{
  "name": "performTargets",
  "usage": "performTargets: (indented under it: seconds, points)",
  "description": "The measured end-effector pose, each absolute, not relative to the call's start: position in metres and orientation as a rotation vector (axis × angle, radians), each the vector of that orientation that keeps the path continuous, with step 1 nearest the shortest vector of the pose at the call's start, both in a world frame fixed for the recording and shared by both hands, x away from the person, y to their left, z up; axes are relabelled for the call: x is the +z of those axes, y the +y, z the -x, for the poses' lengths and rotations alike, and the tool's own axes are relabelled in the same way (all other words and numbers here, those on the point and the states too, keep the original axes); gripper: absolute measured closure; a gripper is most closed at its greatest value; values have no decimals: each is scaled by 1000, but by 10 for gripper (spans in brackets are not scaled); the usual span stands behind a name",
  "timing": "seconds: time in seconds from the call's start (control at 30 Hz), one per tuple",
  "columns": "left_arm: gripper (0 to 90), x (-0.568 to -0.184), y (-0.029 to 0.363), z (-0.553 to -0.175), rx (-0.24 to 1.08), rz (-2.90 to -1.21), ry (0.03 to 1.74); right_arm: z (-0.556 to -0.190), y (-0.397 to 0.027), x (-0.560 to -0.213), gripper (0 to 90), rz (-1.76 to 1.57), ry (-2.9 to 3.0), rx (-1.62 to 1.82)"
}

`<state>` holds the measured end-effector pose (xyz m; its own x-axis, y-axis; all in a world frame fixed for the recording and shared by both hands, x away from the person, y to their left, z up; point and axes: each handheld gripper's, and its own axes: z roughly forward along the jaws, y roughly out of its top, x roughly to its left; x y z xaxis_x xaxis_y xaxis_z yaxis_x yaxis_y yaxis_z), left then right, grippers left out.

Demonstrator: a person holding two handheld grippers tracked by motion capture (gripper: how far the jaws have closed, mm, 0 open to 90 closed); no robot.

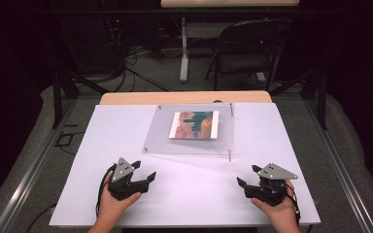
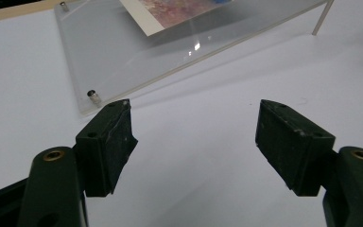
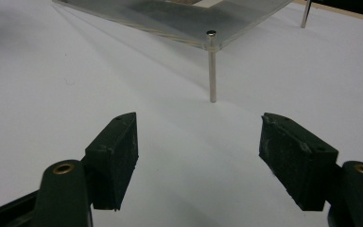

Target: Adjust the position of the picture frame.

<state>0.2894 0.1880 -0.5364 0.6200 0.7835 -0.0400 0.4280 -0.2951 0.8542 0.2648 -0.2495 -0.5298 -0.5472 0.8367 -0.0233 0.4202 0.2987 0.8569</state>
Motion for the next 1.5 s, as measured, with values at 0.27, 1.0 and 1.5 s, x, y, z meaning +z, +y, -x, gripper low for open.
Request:
performTargets:
  seconds: [0.27, 1.0, 1.5]
  points:
    - [282, -536, 187, -288, 472, -1933, 960, -267, -248, -531, 335, -1103, 2098, 1156]
    - [256, -535, 188, -286, 447, -1909, 987, -286, -256, -530, 437, -1173, 2069, 1171]
    - [256, -536, 192, -286, 440, -1891, 1014, -323, -242, -535, 519, -1132, 2151, 1121]
